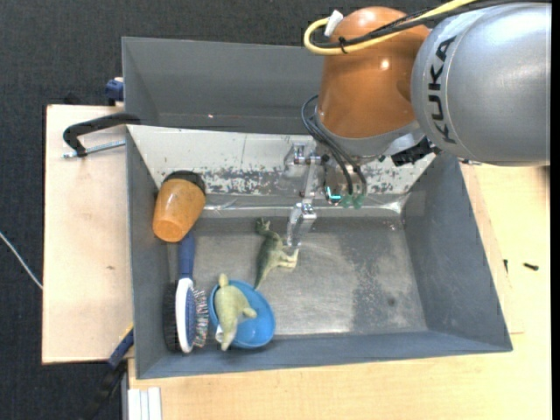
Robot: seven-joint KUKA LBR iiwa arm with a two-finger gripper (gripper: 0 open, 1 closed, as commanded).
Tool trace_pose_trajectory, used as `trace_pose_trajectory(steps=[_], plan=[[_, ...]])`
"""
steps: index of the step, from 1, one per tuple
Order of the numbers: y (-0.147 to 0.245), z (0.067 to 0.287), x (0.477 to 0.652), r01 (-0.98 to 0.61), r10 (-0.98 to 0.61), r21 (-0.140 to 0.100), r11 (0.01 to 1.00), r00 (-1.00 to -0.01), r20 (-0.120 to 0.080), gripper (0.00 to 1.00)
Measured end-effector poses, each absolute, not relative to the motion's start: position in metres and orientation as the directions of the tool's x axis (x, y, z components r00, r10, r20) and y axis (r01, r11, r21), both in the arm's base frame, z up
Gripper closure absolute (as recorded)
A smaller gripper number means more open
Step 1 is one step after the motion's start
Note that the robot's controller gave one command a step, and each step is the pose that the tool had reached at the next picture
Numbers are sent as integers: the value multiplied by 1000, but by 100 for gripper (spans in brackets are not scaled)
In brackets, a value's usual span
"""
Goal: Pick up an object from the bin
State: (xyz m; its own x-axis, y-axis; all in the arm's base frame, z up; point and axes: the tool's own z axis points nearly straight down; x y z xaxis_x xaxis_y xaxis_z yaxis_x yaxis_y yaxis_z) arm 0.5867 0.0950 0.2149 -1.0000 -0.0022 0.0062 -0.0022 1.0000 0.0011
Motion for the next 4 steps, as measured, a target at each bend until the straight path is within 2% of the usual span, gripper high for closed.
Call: trace_pose_trajectory(steps=[1,2,3,4], plan=[[88,71,578,171,171,2,985,-985,-7,0],[89,102,570,272,272,4,962,-962,-6,0],[85,103,572,248,248,2,969,-969,-5,0],[91,72,573,234,234,2,972,-972,-5,0]])
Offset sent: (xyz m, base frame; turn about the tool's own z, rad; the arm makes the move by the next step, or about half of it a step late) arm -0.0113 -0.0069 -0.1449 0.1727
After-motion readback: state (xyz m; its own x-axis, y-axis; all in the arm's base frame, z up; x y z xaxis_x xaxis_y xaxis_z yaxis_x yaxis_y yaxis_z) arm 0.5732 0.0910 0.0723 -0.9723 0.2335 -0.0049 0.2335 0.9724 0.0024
